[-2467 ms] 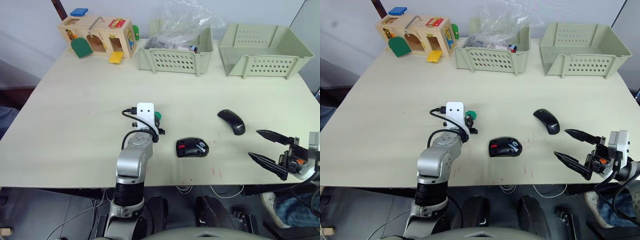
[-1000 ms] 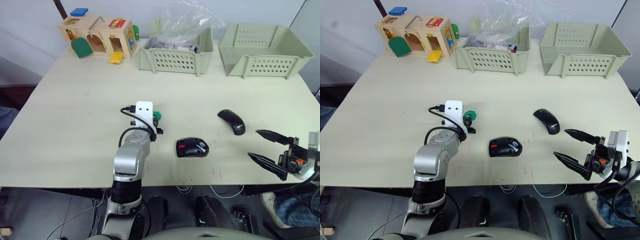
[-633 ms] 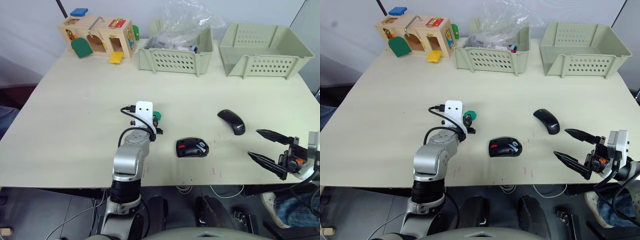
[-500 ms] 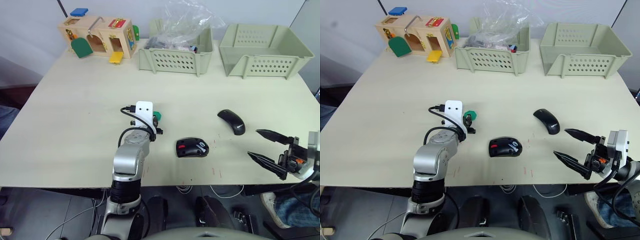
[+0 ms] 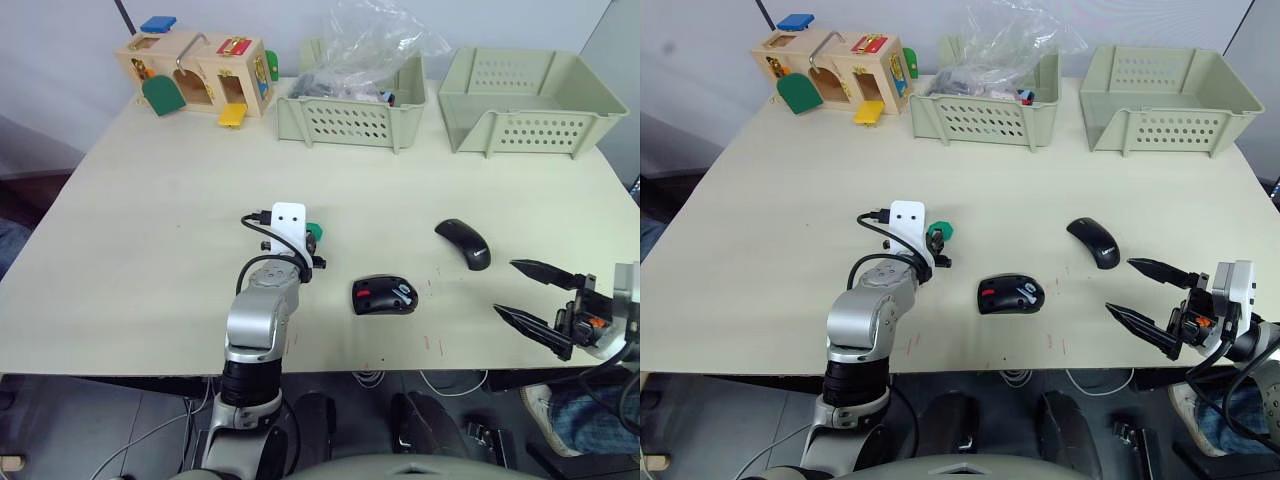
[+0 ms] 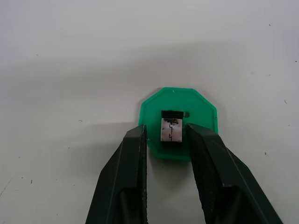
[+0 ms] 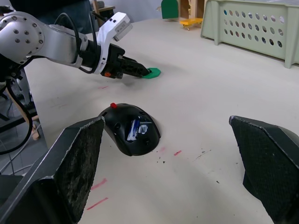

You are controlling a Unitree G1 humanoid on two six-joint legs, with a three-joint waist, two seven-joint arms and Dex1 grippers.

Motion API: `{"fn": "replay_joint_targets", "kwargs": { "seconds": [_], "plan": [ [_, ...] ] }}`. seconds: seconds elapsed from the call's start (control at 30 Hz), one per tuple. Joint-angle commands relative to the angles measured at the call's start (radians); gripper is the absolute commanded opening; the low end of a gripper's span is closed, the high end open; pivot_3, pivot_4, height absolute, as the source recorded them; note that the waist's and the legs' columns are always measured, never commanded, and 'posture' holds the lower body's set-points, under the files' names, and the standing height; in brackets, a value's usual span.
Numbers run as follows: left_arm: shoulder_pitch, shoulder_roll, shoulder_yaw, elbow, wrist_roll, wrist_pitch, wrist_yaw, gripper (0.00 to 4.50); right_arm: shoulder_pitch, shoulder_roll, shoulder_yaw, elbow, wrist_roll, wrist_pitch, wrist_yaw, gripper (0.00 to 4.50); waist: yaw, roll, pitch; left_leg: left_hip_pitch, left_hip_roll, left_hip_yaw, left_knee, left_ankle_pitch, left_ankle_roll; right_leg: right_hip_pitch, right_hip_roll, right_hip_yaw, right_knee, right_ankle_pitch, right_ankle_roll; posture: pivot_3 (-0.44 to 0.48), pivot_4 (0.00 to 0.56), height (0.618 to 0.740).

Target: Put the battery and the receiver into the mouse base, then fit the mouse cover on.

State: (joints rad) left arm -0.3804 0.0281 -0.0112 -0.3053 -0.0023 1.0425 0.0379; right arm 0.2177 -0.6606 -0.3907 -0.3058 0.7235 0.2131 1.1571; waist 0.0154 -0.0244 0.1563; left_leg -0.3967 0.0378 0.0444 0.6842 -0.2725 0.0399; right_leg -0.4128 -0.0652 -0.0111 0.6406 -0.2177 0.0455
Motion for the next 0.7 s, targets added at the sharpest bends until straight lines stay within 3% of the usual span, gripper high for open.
{"fn": "replay_joint_targets", "kwargs": {
  "seconds": [0.03,0.17,0.57,0.7],
  "plan": [
    [0.007,-0.002,-0.013,-0.023,-0.001,-0.003,-0.006,1.44,-0.006,-0.003,-0.006,-0.02,0.009,-0.009,0.001,4.5,0.0,0.0,0.0,0.0,0.0,0.0,0.0,0.0,0.0,0.0,0.0,0.0,0.0,0.0,0.0,0.0,0.15,0.74],
    [0.009,-0.002,-0.015,-0.027,0.001,-0.003,-0.004,0.2,-0.006,-0.003,-0.005,-0.02,0.009,-0.008,0.001,4.5,0.0,0.0,0.0,0.0,0.0,0.0,0.0,0.0,0.0,0.0,0.0,0.0,0.0,0.0,0.0,0.0,0.15,0.74],
    [0.01,0.014,-0.016,-0.054,0.002,-0.028,-0.018,0.2,-0.017,-0.007,-0.001,-0.027,0.009,0.001,-0.009,4.5,0.0,0.0,0.0,0.0,0.0,0.0,0.0,0.0,0.0,0.0,0.0,0.0,0.0,0.0,0.0,0.0,0.15,0.74],
    [0.046,0.115,-0.009,-0.182,-0.068,-0.046,-0.161,0.2,-0.06,-0.045,0.016,-0.127,0.088,0.15,-0.114,4.5,-0.005,0.001,0.001,0.0,0.001,0.001,0.0,0.0,0.0,-0.001,0.0,0.0,0.001,0.0,0.0,0.0,0.15,0.74]
  ]
}}
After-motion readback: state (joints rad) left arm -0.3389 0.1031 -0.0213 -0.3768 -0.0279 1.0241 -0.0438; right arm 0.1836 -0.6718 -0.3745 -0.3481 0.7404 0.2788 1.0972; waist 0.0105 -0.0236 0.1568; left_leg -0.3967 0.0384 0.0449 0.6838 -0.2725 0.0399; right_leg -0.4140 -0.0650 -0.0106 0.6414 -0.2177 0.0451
